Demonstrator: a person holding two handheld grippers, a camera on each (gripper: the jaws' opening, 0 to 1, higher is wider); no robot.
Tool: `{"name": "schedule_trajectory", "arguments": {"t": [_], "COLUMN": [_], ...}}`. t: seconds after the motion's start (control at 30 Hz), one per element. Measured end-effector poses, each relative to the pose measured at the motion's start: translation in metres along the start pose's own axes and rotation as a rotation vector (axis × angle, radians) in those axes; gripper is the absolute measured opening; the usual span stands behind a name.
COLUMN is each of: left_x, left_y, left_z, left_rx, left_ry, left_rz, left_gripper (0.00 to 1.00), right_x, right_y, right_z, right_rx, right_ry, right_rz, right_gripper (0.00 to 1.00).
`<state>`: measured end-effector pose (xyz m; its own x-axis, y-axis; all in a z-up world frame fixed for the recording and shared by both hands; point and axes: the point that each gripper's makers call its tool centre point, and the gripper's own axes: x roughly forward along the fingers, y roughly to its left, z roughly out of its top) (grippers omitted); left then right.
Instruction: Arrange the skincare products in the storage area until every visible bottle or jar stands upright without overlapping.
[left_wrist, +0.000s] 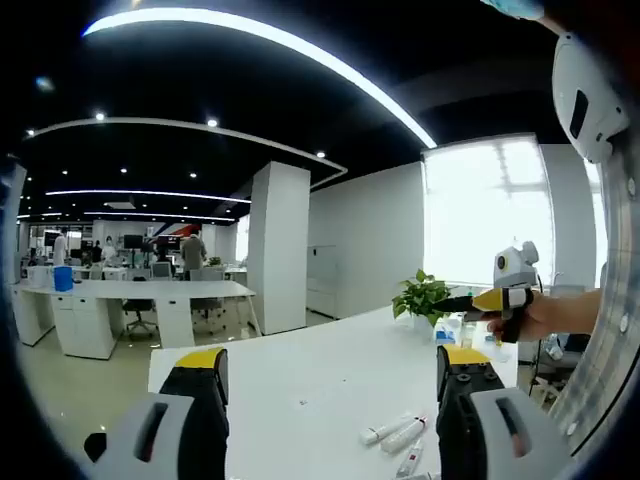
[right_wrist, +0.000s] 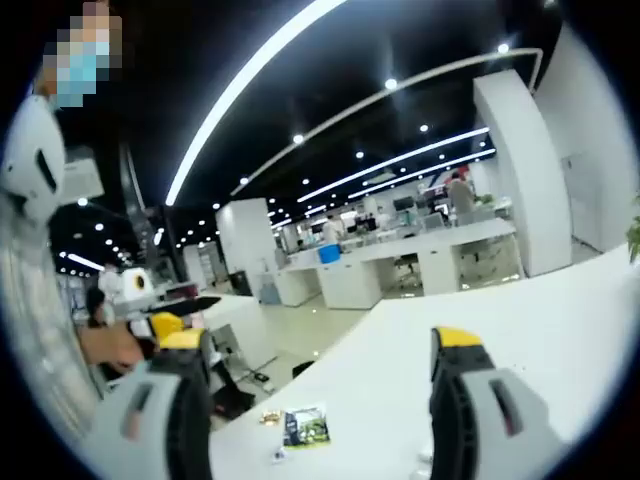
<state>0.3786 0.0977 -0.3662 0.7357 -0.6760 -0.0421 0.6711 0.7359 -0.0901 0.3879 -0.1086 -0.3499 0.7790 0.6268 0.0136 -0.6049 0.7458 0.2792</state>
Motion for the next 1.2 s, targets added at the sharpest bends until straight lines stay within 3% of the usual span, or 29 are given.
{"name": "schedule_trajectory", "arguments": {"t": [0.07, 0.17, 0.23, 0.37, 0.53, 0.63, 0.7, 0.73, 0.8, 0.93, 1.2], "left_x": [-0.005, -0.008, -0.006, 0.000, 0.030, 0.051, 0.068, 0.076, 0.089, 0.103, 0.127], "left_y": [0.005, 0.017, 0.016, -0.001, -0.026, -0.049, -0.061, -0.067, -0.082, -0.096, -0.099], "left_z": [-0.010, -0.017, -0.016, -0.006, -0.013, -0.008, -0.016, -0.023, -0.024, -0.035, -0.035], "left_rx": [0.013, 0.029, 0.048, 0.056, 0.084, 0.061, 0.040, -0.007, -0.042, -0.001, 0.087], "left_ry": [0.029, 0.036, 0.060, 0.011, 0.022, -0.034, -0.022, 0.013, -0.009, 0.083, 0.157], "left_rz": [-0.066, -0.100, -0.088, -0.078, 0.019, 0.052, 0.081, 0.109, 0.079, 0.010, -0.142], "left_gripper": [0.89, 0.91, 0.92, 0.92, 0.91, 0.92, 0.91, 0.90, 0.89, 0.89, 0.84], "right_x": [-0.004, -0.010, -0.014, -0.018, -0.035, -0.049, -0.062, -0.071, -0.083, -0.103, -0.128], "right_y": [0.002, 0.008, 0.006, -0.013, -0.041, -0.062, -0.081, -0.089, -0.097, -0.124, -0.118], "right_z": [0.000, 0.003, 0.004, 0.004, 0.009, 0.008, 0.009, 0.009, 0.013, -0.010, -0.036], "right_rx": [-0.019, -0.028, -0.028, -0.042, -0.083, -0.102, -0.104, -0.100, -0.121, -0.085, -0.026], "right_ry": [-0.001, -0.014, -0.018, 0.004, 0.029, 0.053, 0.070, 0.093, 0.066, 0.090, 0.088], "right_rz": [-0.068, -0.103, -0.103, -0.090, 0.001, 0.037, 0.039, 0.034, 0.039, -0.033, -0.132], "right_gripper": [0.89, 0.89, 0.89, 0.89, 0.90, 0.90, 0.90, 0.90, 0.90, 0.89, 0.89]}}
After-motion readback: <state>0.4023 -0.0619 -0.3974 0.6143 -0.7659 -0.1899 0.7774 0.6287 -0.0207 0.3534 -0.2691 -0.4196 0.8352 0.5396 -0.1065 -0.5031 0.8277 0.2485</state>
